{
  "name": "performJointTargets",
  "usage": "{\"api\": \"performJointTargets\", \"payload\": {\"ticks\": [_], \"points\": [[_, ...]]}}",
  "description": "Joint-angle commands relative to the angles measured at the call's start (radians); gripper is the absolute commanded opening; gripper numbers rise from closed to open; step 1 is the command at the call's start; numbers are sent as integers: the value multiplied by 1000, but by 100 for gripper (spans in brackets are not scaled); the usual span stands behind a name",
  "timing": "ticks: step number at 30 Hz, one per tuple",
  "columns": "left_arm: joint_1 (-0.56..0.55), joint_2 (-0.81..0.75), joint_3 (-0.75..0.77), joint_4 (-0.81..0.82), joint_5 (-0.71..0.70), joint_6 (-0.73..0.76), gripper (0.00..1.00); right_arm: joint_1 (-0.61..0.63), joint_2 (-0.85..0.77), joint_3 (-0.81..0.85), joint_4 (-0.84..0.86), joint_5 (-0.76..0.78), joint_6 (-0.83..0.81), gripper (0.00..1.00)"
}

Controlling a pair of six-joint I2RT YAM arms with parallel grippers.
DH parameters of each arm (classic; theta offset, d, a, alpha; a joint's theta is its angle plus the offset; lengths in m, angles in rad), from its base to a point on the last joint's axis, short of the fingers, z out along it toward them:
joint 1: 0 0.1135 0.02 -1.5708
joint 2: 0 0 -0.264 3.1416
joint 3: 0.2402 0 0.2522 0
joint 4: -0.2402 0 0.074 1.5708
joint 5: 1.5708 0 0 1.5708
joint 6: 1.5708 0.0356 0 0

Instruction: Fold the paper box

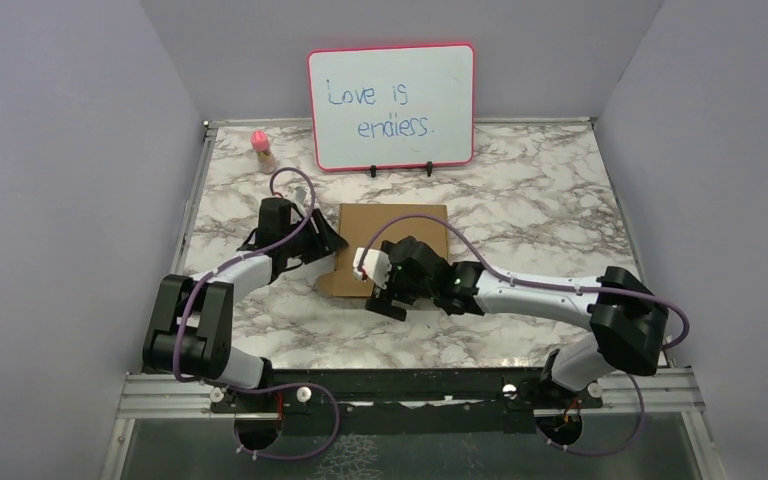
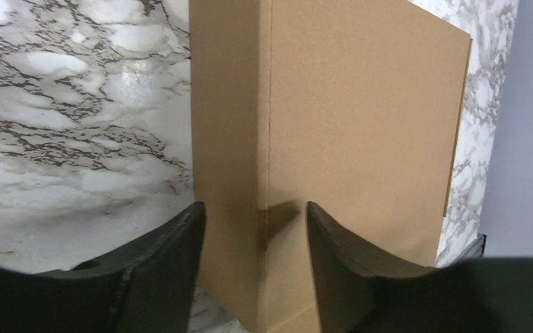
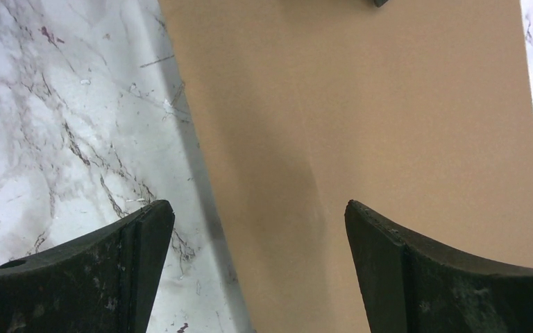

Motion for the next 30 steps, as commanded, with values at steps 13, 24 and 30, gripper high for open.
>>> {"api": "performJointTargets", "payload": {"ticks": [13,24,30], "points": [[0,-1,30,25,97,-12,21,85,97,-2,49,194,-100,97],[2,37,53,23,140,-13,13,100,146,-26,112,312,-156,89],[1,44,72,24,158,-19,13,114,180,-46,155,382,-183,75]]}}
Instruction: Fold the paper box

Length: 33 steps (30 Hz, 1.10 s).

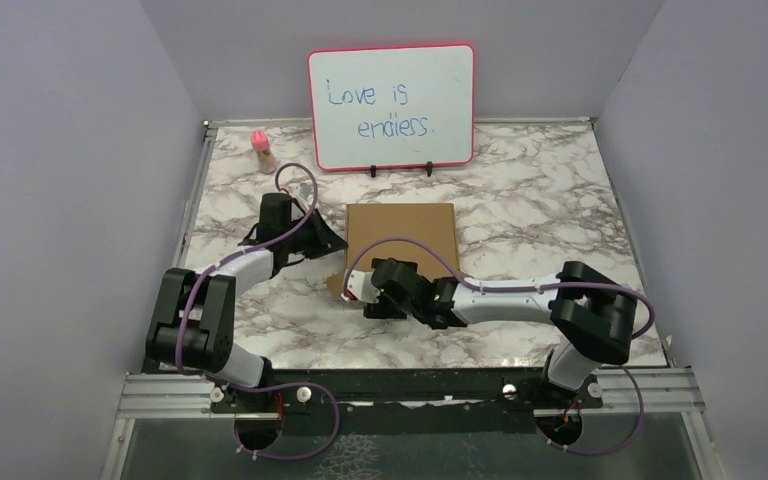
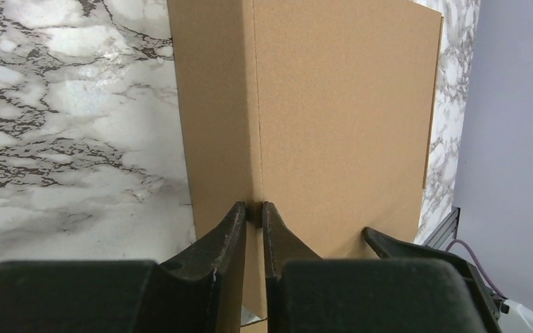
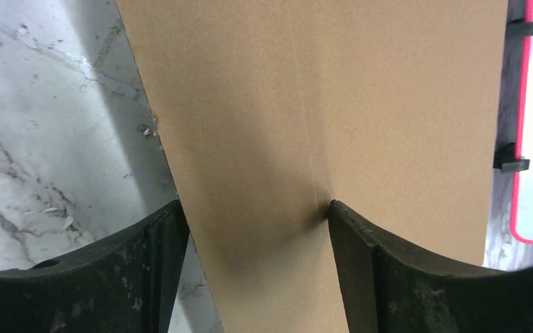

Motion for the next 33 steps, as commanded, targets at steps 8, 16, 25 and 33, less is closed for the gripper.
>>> {"api": "performJointTargets", "payload": {"ticks": [8,16,25,33], "points": [[3,12,54,11,58,-4,14,45,36,-46,111,164,-63,58],[23,-28,98,-18,71,-4,17,45,22,-31,93,190,-64,33],[99,-114,195,-126,66,39,32,45,-49,-1,43,170,-63,12],[150,-201,230,-231,39,88,45,45,-91,47,-46,99,-31,1]]}}
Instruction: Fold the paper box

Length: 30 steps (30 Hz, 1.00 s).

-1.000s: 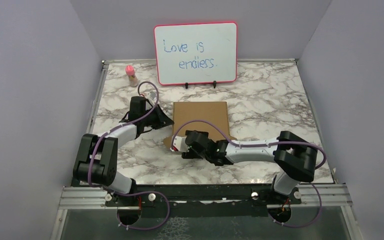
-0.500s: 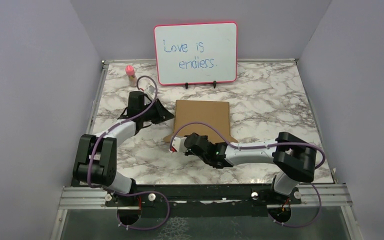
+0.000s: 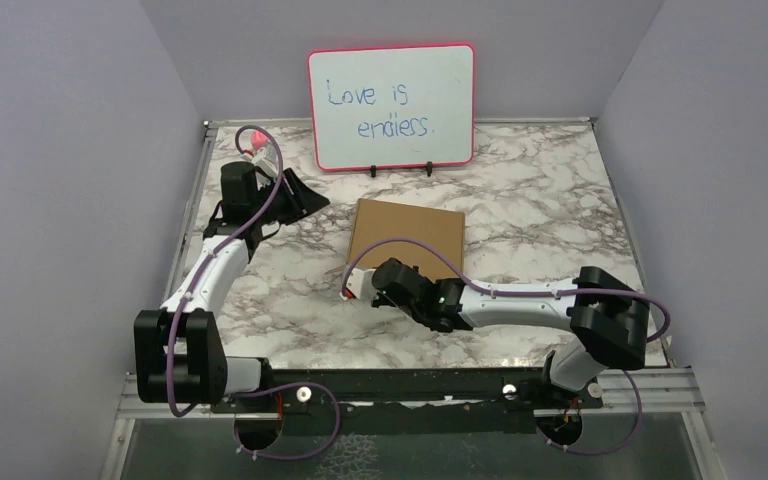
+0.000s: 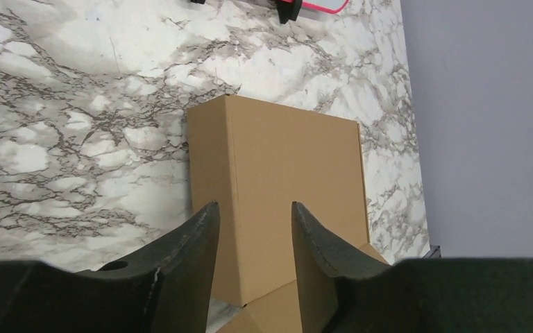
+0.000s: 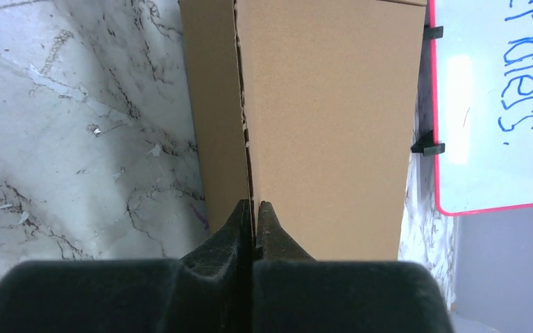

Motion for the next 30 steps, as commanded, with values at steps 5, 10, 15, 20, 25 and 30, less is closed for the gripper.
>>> {"api": "performJointTargets", "payload": {"ticks": [5,10,15,20,25,30], "points": [[27,-114,25,-150,-69,89,50,5,-73,82,-114,-116,63,1],[28,-183,49,-229,-143,145,55,5,-88,162,-209,-191,78,1],[28,-213,123,-347,-226,250,61,3,-73,272,-345,-253,104,1],[28,-237,211,-450,-325,337,66,-4,-71,388,-461,-306,114,1],[28,-251,285,-514,-407,407,72,-18,-67,509,-596,-354,116,1],[27,-262,317,-541,-446,460,78,-41,-60,622,-735,-454,135,1]]}}
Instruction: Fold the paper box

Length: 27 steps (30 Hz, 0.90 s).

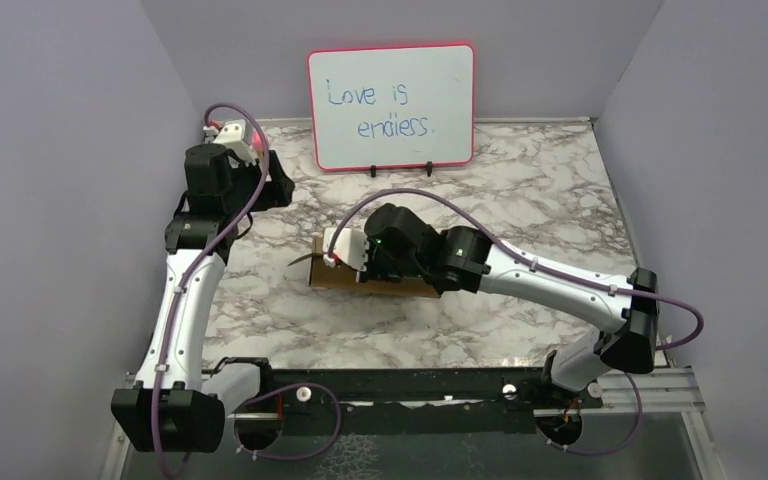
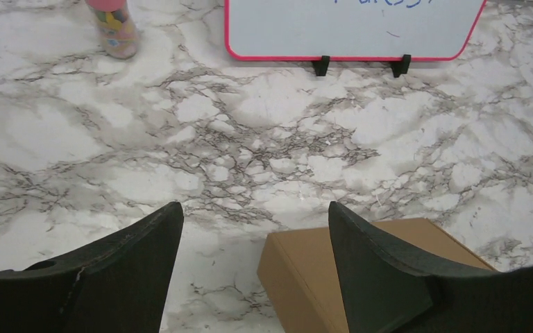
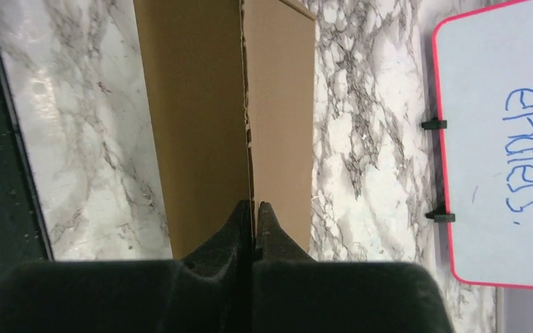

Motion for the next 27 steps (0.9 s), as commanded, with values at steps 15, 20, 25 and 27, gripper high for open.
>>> {"api": "performJointTargets", "payload": {"ticks": [15,20,25,27], "points": [[-41,-64,14,-70,-56,122,88,-272,186,273,-334,-431,15,1],[-54,-83,-7,-65,-58,138,93,-310,262,353,-347,-434,-17,1],[-55,-81,-15,-57,-48,144,94,-312,338,444,-375,-396,-40,7],[-54,-79,-17,-50,-22,149,94,-312,354,458,-371,-378,-43,9]]}}
